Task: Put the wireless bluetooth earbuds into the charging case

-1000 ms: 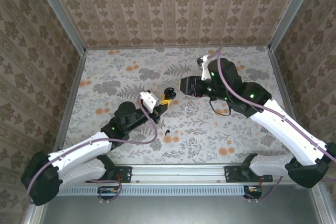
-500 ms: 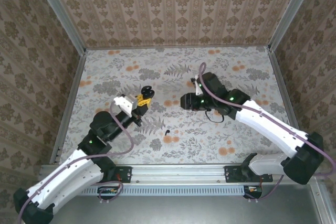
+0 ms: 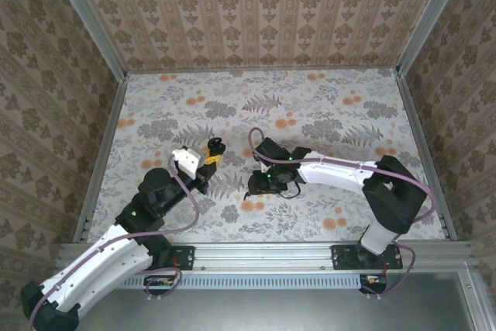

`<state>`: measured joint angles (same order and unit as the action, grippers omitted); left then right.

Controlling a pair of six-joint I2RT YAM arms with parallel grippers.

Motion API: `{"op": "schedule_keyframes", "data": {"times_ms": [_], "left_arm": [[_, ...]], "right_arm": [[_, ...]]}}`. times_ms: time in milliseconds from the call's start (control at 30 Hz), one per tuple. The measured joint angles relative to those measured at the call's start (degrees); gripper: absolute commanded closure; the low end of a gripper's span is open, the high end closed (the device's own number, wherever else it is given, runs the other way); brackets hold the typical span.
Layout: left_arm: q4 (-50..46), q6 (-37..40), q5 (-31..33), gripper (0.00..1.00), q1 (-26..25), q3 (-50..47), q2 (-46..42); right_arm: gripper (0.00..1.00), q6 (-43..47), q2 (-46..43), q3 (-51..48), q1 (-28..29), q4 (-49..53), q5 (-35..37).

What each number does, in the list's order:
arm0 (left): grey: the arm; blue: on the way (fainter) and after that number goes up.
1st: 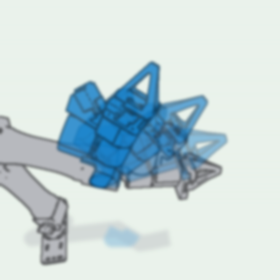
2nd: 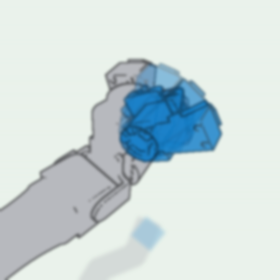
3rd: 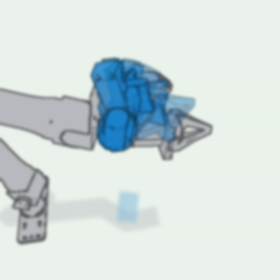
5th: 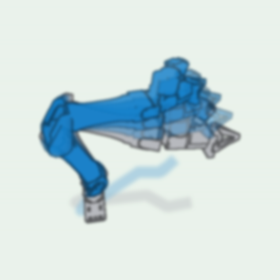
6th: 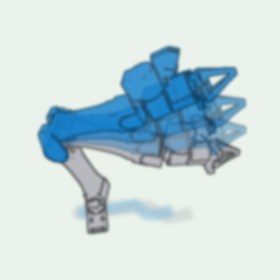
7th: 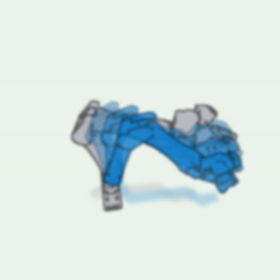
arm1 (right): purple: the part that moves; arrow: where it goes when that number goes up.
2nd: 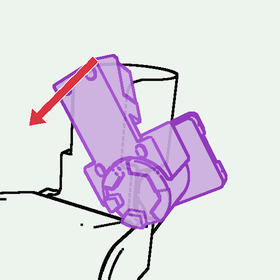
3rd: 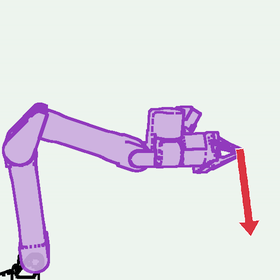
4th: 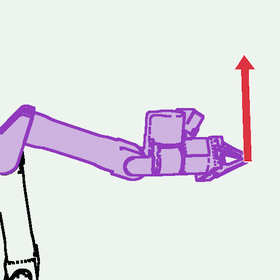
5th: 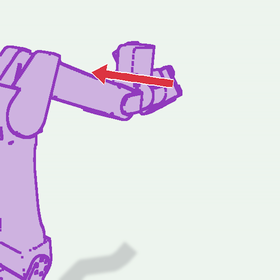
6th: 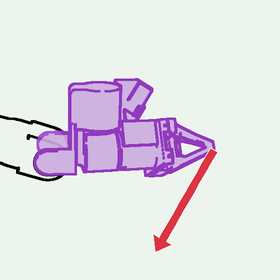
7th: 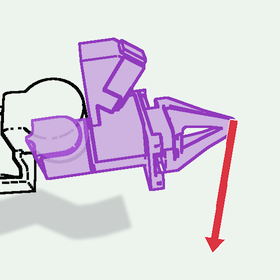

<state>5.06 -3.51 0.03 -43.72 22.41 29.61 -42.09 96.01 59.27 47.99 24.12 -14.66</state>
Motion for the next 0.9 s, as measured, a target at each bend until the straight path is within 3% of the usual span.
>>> {"op": "schedule_keyframes", "data": {"times_ms": [367,900], "left_arm": [[0.5,-1.1,0.0,1.00,0.3,-1.2,1.5],[1.0,-1.3,0.0,1.00,0.4,-1.4,1.7]], "right_arm": [[0.72,1.2,6.0,4.3,-0.1,0.2,-1.8],[0.73,4.4,6.6,4.5,-3.3,3.9,-0.4]]}}
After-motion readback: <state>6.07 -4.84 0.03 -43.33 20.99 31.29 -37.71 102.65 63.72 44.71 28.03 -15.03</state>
